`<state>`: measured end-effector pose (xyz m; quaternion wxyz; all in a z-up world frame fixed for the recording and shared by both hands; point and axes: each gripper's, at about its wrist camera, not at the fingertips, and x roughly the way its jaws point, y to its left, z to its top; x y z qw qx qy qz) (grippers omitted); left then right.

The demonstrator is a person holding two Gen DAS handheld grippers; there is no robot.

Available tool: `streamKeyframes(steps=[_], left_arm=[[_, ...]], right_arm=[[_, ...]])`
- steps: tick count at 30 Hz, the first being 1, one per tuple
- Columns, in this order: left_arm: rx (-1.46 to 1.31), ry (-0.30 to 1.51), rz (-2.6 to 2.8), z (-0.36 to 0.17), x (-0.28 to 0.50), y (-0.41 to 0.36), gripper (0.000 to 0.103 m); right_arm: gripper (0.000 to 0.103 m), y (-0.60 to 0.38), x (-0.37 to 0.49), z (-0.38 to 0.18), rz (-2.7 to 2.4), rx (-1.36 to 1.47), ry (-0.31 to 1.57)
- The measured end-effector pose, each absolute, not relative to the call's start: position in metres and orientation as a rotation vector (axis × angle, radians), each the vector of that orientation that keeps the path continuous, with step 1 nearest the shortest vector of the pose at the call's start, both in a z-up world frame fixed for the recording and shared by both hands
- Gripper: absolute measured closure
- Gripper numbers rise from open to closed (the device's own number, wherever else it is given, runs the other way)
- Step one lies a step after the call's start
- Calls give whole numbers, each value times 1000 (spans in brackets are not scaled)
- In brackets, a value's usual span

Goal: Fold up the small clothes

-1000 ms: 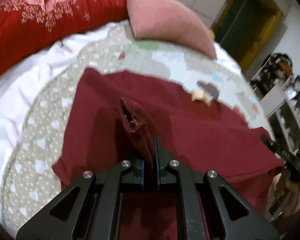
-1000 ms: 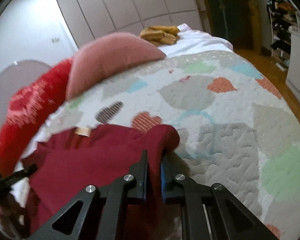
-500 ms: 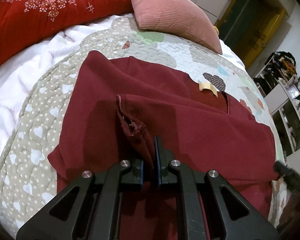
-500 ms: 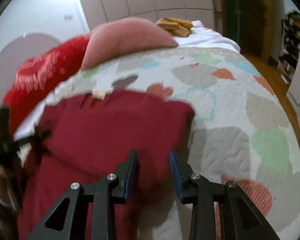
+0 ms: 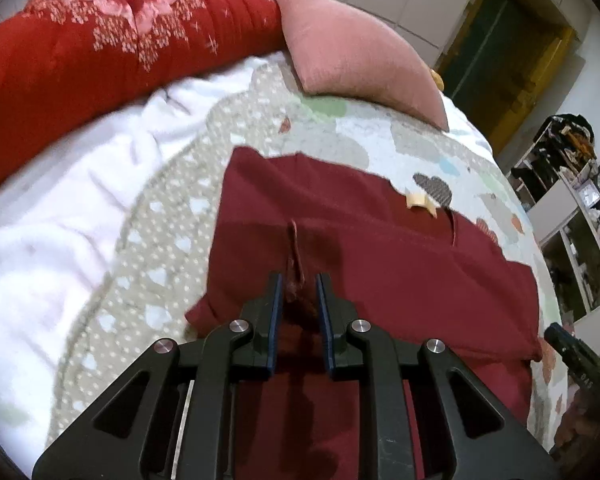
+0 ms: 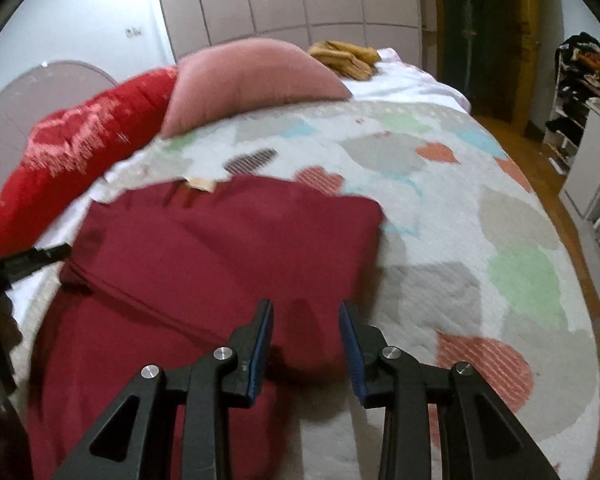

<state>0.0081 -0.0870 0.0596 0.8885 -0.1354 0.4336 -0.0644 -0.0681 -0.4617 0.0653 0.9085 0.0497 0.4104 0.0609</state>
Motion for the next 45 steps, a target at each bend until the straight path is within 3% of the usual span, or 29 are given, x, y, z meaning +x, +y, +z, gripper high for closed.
streamKeyframes(steps=[8, 21, 38, 45], left_arm=[[-252, 924, -136, 49, 24, -102, 87], [-186, 941, -98, 25, 32, -111, 79], [-200, 946, -130, 40, -13, -94, 79], [-229, 963, -136, 37, -45, -77, 79]], right_arm=[[71, -407, -22, 55, 136, 42, 882], [70, -392, 10, 29, 83, -38, 921], [70, -404, -44, 51, 67, 18, 900], [70, -415, -55, 29, 36, 13, 943]])
